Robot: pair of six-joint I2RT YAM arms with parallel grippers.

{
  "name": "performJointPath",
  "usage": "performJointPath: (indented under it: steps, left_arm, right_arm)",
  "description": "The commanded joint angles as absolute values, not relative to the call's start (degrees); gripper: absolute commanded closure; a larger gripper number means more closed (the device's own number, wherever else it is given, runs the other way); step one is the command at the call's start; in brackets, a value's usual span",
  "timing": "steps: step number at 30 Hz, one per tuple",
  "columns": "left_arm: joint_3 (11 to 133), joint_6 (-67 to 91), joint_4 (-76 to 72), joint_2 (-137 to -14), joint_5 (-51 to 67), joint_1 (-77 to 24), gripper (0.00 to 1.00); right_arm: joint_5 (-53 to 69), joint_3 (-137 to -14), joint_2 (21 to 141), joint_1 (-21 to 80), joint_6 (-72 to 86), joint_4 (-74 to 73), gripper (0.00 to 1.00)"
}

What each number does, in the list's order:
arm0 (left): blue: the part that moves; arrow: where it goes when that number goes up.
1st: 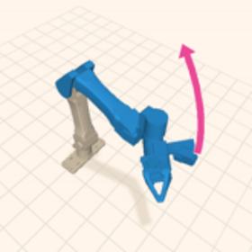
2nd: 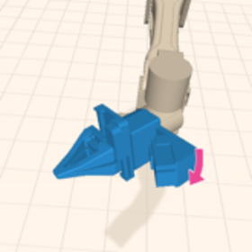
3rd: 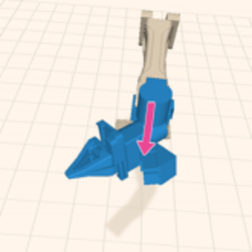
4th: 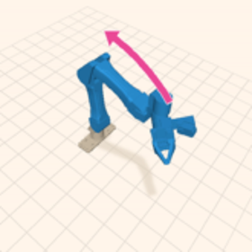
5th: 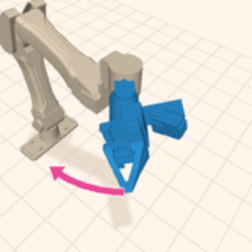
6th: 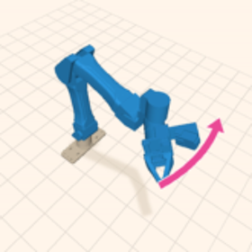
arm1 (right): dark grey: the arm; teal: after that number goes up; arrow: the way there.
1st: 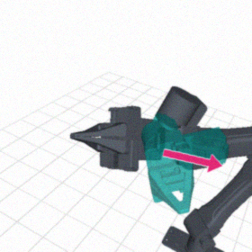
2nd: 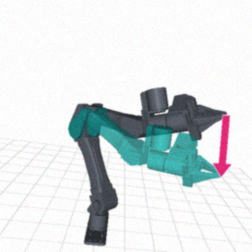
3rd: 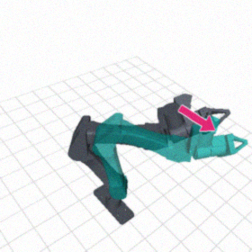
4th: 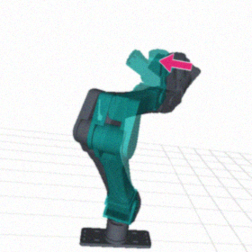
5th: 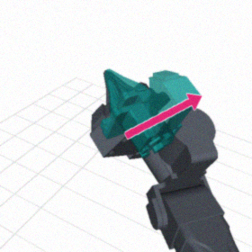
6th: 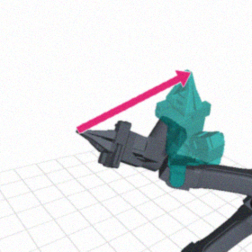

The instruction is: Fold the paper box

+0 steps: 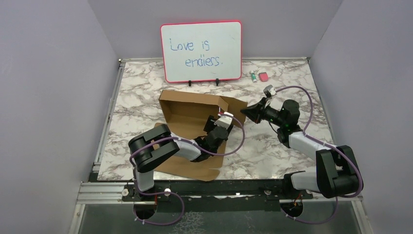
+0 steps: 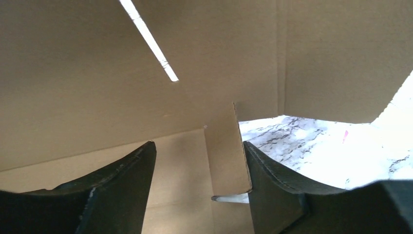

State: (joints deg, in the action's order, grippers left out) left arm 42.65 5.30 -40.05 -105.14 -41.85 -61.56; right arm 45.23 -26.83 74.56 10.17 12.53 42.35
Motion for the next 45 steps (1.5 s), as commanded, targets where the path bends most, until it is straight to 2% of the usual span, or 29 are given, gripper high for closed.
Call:
performJointPath:
  steps: [1, 5, 11, 17, 22, 26, 32, 34, 45]
  left_arm:
    - [40.39, 6.26, -43.21, -100.97, -44.71, -60.53, 0.37]
    - [38.43, 10.18, -43.66, -99.91, -42.09, -58.15, 0.39]
    - [34.08, 17.9, -46.64, -98.63, -32.61, -52.42, 0.39]
    - [30.92, 20.66, -50.8, -99.92, -28.02, -50.16, 0.38]
    - [28.92, 21.98, -52.87, -100.66, -27.18, -49.46, 0.38]
    - [28.36, 22.32, -53.64, -101.78, -26.6, -49.09, 0.38]
    - [27.47, 22.24, -54.57, -101.98, -26.45, -48.96, 0.37]
    - [27.21, 22.52, -54.74, -101.87, -26.35, -48.79, 0.37]
    - [25.27, 24.52, -56.15, -102.79, -24.83, -47.72, 0.37]
  right_arm:
    - [47.8, -27.67, 73.28, 10.71, 11.92, 44.2, 0.89]
    - [48.0, -27.37, 72.97, 10.99, 11.69, 44.42, 0.89]
    - [48.63, -26.05, 72.67, 11.42, 12.12, 46.63, 0.88]
    - [49.08, -25.22, 72.35, 11.85, 12.88, 48.26, 0.84]
    - [47.35, -25.3, 69.64, 11.8, 12.69, 46.3, 0.7]
    - [43.4, -25.84, 65.53, 11.79, 12.43, 42.06, 0.61]
    - [25.18, -27.36, 62.66, 11.55, 10.66, 32.95, 0.59]
    - [23.53, -28.52, 64.15, 11.52, 9.71, 30.86, 0.59]
    - [39.6, -33.32, 80.71, 13.09, 9.96, 35.91, 0.53]
